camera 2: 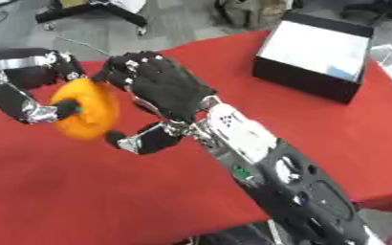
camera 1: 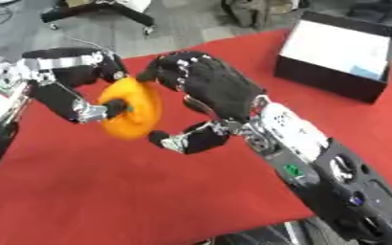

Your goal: Pick up the objects with one hand, pass them to the other hand, and then place them into the box on the other side of the table.

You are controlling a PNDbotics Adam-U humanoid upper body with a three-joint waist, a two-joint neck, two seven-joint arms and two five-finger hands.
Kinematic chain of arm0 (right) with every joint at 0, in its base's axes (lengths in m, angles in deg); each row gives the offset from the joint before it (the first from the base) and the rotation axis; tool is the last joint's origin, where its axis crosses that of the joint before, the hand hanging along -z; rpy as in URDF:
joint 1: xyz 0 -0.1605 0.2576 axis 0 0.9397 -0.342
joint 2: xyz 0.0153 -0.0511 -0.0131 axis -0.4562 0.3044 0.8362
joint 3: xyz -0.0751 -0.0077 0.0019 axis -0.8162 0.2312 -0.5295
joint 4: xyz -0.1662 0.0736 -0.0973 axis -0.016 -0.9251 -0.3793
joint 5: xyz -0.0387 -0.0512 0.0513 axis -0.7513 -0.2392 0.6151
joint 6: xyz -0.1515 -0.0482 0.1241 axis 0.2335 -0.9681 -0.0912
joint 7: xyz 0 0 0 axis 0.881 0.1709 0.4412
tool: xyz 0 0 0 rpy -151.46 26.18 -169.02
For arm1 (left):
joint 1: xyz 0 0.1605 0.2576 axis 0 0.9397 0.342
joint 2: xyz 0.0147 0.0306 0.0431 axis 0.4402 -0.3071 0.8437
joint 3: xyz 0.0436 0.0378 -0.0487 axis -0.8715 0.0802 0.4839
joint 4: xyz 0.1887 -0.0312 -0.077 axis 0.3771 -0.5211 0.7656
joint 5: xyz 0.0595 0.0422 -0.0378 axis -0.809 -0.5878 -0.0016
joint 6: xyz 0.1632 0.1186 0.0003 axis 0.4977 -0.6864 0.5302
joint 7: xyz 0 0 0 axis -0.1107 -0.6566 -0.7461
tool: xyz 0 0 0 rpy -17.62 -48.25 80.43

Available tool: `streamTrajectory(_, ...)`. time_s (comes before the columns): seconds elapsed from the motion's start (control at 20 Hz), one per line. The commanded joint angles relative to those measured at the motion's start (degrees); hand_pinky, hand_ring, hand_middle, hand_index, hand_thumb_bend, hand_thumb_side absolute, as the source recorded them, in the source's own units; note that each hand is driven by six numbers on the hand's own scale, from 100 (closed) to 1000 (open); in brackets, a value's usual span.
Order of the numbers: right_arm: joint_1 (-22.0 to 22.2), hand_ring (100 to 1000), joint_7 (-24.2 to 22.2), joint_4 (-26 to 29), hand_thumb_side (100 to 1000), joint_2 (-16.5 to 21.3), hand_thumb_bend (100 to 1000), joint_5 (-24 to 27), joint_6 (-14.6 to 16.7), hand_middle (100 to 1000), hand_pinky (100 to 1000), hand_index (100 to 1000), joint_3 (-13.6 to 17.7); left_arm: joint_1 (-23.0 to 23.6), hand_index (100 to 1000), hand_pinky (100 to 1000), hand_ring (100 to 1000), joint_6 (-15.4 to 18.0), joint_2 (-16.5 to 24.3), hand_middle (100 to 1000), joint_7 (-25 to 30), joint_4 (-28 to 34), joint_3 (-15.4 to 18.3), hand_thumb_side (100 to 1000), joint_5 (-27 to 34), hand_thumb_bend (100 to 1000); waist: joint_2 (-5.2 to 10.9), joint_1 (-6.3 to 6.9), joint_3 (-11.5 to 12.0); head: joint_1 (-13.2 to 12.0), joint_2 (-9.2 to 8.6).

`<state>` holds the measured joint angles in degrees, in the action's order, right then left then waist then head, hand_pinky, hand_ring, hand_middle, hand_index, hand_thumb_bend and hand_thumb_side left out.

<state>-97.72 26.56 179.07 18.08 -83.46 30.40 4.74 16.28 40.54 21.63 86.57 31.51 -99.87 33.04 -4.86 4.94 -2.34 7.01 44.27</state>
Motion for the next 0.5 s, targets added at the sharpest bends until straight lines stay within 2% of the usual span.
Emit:
streamTrajectory(0.05,-1.23,768,1.39,-1.09,418,-0.63,431,-0.65,-0.39,723,714,821,0.39,-1.62,428,646,373,0.18,0.41,286,0.56,1.40,0.00,279,0.57,100,0.98,-0.08,0.19,0.34,-0.15)
streamTrajectory(0.25,-1.62,757,2.40,-2.36,416,-1.04,432,-0.60,-0.62,699,706,800,0.30,-1.68,429,646,374,0.13,0.28,287,0.56,1.30,-0.09,278,0.30,100,0.94,-0.09,0.29,0.50,-0.15)
streamTrajectory(0.35,-1.74,726,2.97,-2.65,410,-1.20,404,-0.13,-0.79,639,682,741,0.12,-1.71,430,646,375,0.05,0.12,288,0.56,1.22,-0.16,280,0.24,100,0.90,-0.09,0.33,0.57,-0.15)
streamTrajectory(0.45,-1.81,679,3.84,-2.68,410,-1.31,340,0.19,-1.03,540,653,646,-0.01,-1.70,433,647,378,0.01,0.03,292,0.56,1.20,-0.24,279,0.16,100,0.87,-0.09,0.30,0.64,-0.15)
streamTrajectory(0.5,-1.82,671,4.47,-2.62,409,-1.31,328,0.38,-1.20,524,647,626,-0.06,-1.67,434,647,378,0.05,0.04,293,0.56,1.15,-0.23,279,0.06,100,0.86,-0.09,0.29,0.68,-0.15)
